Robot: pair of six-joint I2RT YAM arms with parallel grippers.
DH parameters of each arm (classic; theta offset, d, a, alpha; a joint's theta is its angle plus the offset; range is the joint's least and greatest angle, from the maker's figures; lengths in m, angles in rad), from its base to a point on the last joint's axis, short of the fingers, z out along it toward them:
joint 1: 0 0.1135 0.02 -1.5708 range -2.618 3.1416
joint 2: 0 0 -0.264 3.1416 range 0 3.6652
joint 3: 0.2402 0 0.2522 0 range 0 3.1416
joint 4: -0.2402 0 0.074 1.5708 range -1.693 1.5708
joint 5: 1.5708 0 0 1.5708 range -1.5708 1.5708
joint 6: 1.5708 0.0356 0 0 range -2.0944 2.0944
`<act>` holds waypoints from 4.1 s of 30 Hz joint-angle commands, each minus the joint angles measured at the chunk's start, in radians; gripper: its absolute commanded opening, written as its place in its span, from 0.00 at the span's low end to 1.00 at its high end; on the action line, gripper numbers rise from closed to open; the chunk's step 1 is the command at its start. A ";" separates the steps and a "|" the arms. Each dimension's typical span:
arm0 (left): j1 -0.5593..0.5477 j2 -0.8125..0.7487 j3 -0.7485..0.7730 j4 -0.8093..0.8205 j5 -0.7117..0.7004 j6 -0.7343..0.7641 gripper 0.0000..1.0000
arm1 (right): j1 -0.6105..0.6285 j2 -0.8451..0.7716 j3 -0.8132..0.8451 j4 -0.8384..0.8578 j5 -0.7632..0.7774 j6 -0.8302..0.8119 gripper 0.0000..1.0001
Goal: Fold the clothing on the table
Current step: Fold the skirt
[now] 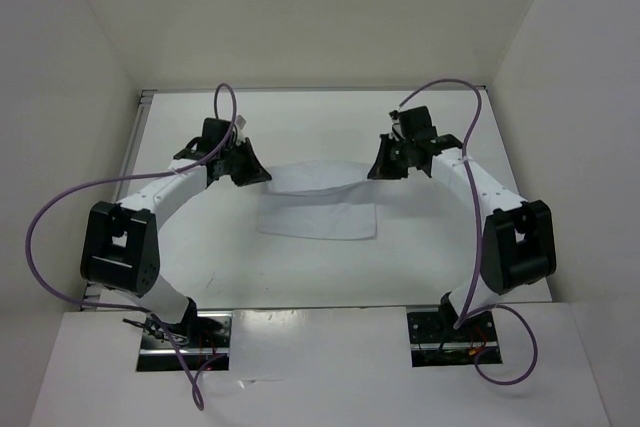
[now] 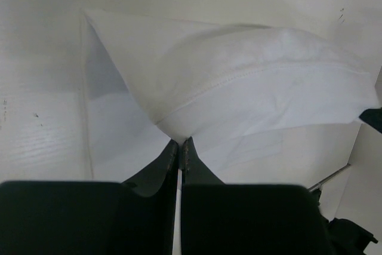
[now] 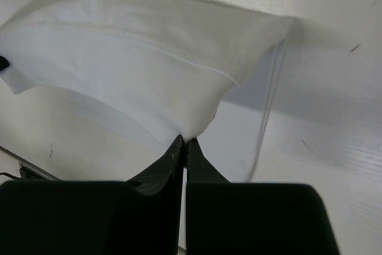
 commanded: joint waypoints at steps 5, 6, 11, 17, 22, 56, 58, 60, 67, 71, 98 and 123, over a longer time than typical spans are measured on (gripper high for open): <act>0.004 -0.051 -0.018 -0.050 0.024 0.055 0.00 | 0.019 -0.052 -0.093 -0.143 0.000 -0.046 0.00; 0.004 -0.051 -0.018 -0.050 0.024 0.055 0.00 | 0.040 -0.052 -0.093 -0.154 0.009 -0.046 0.00; 0.004 -0.051 -0.061 -0.073 0.082 0.064 0.00 | 0.095 -0.052 -0.125 -0.186 0.051 -0.046 0.00; -0.021 -0.051 -0.115 -0.126 0.081 0.073 0.00 | 0.143 -0.043 -0.125 -0.230 0.112 -0.028 0.00; -0.021 -0.051 -0.124 -0.194 0.050 0.092 0.00 | 0.152 -0.006 -0.096 -0.259 0.196 -0.028 0.00; -0.030 -0.101 -0.115 -0.412 -0.092 0.209 0.44 | 0.315 0.148 -0.069 -0.306 0.345 0.018 0.05; -0.030 -0.101 -0.105 -0.442 -0.092 0.209 0.52 | 0.315 0.148 -0.069 -0.306 0.356 0.018 0.23; -0.030 -0.124 -0.105 -0.453 -0.092 0.218 0.52 | 0.315 0.136 -0.058 -0.325 0.382 0.030 0.32; -0.030 -0.164 0.030 -0.460 -0.018 0.209 0.44 | 0.315 0.003 -0.016 -0.375 0.489 0.076 0.50; -0.030 -0.124 0.059 -0.374 0.093 0.166 0.20 | 0.304 -0.009 -0.016 -0.339 0.499 0.076 0.51; -0.145 0.043 0.108 -0.251 -0.217 0.084 0.39 | 0.203 -0.009 -0.030 -0.051 0.097 0.087 0.41; -0.113 -0.029 -0.141 -0.223 -0.257 0.011 0.63 | 0.262 0.494 0.310 0.113 -0.152 0.135 0.06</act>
